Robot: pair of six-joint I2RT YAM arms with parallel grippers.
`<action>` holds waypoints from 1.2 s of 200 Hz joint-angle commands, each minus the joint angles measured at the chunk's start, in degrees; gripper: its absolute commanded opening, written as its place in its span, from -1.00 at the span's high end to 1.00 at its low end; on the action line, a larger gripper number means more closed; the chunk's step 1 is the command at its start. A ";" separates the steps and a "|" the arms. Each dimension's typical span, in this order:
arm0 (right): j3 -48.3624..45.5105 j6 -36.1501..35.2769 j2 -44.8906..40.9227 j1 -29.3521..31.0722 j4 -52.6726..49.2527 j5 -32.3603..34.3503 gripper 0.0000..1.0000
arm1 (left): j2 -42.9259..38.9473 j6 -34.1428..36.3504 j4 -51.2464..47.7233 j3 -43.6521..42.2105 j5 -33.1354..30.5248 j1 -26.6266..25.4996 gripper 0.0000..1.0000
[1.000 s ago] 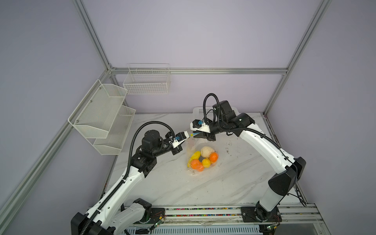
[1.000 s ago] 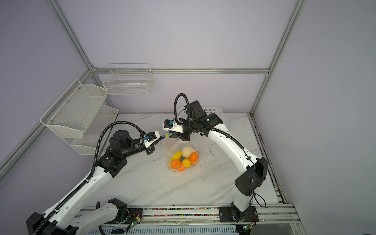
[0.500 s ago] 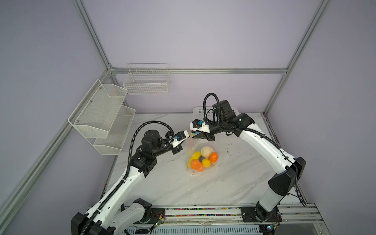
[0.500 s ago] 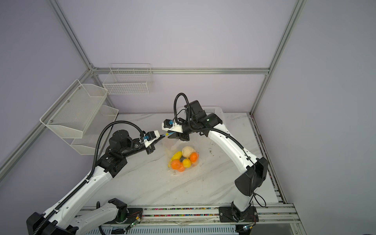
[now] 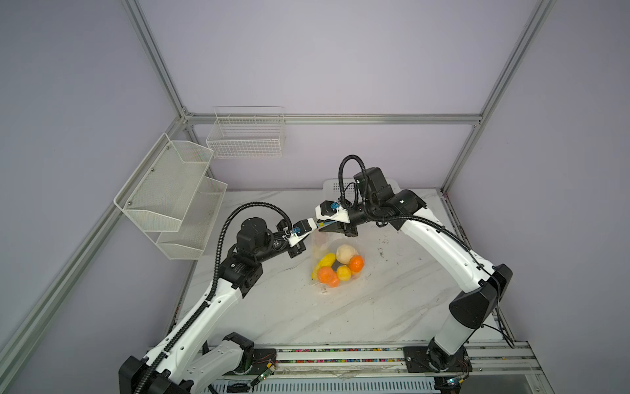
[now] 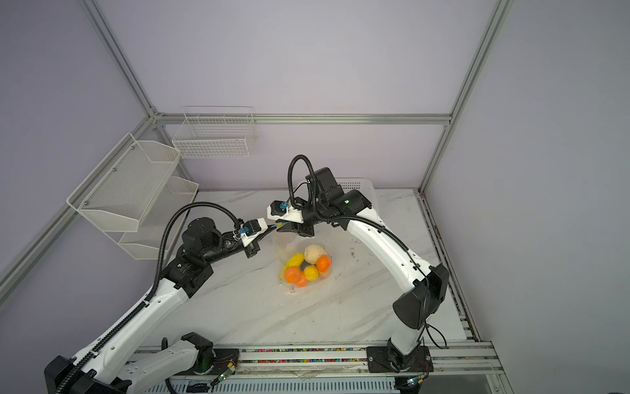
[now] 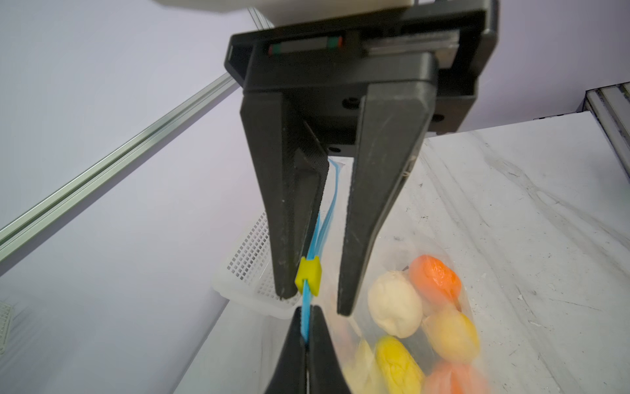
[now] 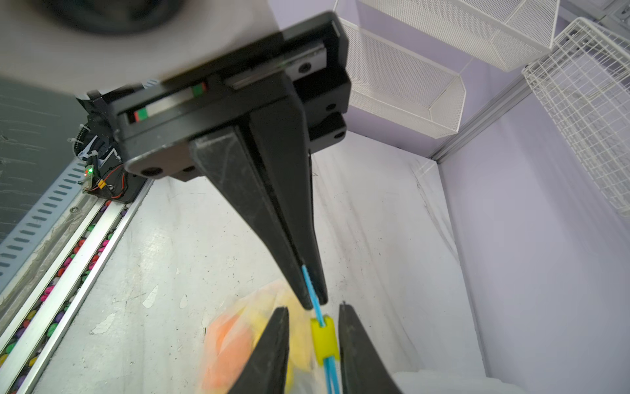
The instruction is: Place the food in the zip-top bag and seal the zipper
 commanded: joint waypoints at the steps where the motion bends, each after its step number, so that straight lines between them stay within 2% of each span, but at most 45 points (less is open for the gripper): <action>1: 1.27 -1.42 0.09 0.51 -1.12 -1.60 0.46 | -0.91 -0.62 3.60 1.14 -0.60 -0.16 1.00; 104: 2.01 -1.10 0.27 0.72 -2.49 0.46 0.67 | -1.71 -0.68 3.23 0.89 -1.21 -0.16 1.00; 240: 1.09 -0.47 0.09 0.73 -1.46 2.94 0.79 | -3.17 -2.47 4.57 -0.26 -4.42 0.36 1.00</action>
